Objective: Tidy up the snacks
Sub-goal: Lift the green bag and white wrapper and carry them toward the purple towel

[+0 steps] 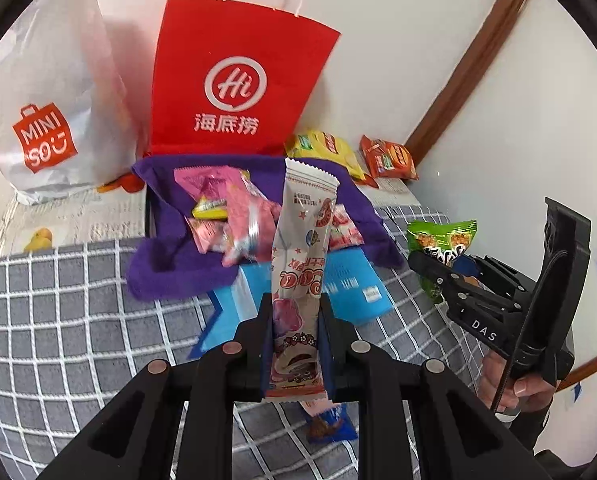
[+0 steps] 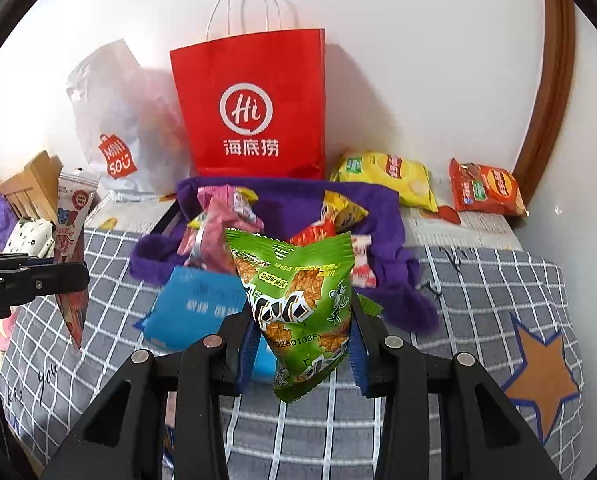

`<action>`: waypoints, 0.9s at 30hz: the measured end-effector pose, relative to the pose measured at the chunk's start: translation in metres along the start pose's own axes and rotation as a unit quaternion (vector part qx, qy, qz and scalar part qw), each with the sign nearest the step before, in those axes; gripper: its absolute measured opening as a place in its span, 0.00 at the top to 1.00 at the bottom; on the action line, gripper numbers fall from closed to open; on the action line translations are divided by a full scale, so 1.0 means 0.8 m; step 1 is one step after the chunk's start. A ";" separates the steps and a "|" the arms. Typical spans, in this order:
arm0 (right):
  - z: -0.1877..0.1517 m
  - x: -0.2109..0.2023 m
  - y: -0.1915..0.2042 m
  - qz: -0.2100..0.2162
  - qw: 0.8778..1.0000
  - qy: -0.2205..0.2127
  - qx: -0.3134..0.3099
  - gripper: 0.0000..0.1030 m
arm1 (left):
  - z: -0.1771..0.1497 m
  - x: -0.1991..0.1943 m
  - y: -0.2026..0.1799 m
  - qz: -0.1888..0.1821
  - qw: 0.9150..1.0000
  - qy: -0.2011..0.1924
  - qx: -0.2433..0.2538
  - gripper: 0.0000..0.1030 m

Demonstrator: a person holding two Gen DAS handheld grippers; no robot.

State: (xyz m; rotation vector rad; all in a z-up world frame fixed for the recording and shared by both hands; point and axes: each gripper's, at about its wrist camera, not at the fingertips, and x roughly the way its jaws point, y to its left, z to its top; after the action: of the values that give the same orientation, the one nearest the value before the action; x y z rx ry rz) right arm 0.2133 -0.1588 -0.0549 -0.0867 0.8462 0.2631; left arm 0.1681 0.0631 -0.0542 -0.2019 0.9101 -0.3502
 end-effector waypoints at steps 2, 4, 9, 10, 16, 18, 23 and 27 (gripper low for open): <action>0.013 0.005 -0.002 0.003 1.000 -0.002 -0.001 0.62 | 0.009 0.000 0.005 0.008 1.000 -0.003 -0.002 0.82; 0.026 0.011 -0.005 0.004 1.000 -0.008 -0.002 0.62 | 0.021 0.000 0.013 0.020 1.000 -0.007 -0.007 0.82; 0.055 0.028 -0.018 0.009 1.000 -0.010 0.001 0.62 | 0.050 0.008 0.030 0.031 0.999 -0.011 -0.019 0.82; 0.062 0.033 -0.022 0.012 1.000 -0.008 0.003 0.62 | 0.054 0.011 0.033 0.031 0.999 -0.011 -0.021 0.82; 0.091 0.059 -0.036 0.022 1.000 0.010 0.013 0.62 | 0.083 0.037 0.054 0.031 0.999 -0.008 -0.041 0.82; 0.102 0.067 -0.036 0.027 1.000 0.008 0.007 0.62 | 0.093 0.050 0.060 0.029 0.998 -0.005 -0.049 0.82; 0.117 0.095 -0.042 0.033 0.999 0.014 0.005 0.62 | 0.114 0.080 0.070 0.027 0.998 0.009 -0.060 0.82; 0.118 0.132 -0.049 0.032 0.999 0.042 -0.002 0.62 | 0.126 0.103 0.082 0.031 0.997 0.026 -0.065 0.82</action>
State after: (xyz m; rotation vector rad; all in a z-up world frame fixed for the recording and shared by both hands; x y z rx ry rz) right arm 0.3592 -0.1593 -0.0730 -0.0747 0.9326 0.3221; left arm 0.3085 0.0950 -0.0751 -0.2858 0.9897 -0.2403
